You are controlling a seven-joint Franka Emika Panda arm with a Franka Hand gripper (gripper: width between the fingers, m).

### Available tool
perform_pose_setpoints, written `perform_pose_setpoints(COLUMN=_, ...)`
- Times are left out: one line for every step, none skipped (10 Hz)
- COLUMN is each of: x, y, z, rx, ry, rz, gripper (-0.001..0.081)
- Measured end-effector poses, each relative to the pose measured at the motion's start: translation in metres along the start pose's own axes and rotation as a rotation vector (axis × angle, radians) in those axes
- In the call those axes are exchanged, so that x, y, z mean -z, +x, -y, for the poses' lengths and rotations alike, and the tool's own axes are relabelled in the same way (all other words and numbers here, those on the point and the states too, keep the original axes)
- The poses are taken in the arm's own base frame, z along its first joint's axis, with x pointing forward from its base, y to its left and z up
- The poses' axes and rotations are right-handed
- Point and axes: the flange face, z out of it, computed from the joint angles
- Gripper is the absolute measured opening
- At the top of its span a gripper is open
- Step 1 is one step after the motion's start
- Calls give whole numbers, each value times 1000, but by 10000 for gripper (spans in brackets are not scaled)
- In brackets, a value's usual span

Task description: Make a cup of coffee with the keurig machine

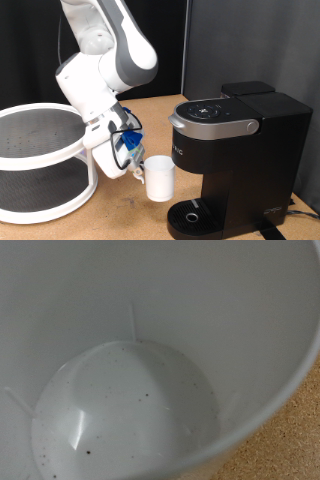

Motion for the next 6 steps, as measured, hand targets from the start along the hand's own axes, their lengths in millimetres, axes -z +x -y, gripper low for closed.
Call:
perform_pose_setpoints(x=-4, y=2, z=3, rx=2, ry=-1, rz=-3, gripper=69)
perform_pose_setpoints(x=-7, y=4, z=6, rx=3, ry=1, rz=-7, gripper=69)
perform_pose_setpoints(x=-10, y=6, z=8, rx=1, ry=5, rz=-10, gripper=69)
perform_pose_setpoints(x=-13, y=8, z=9, rx=-2, ry=8, rz=-15, gripper=69)
perform_pose_setpoints(x=-15, y=10, z=10, rx=-5, ry=9, rz=-19, gripper=69)
perform_pose_setpoints(x=-17, y=12, z=10, rx=-7, ry=9, rz=-22, gripper=69)
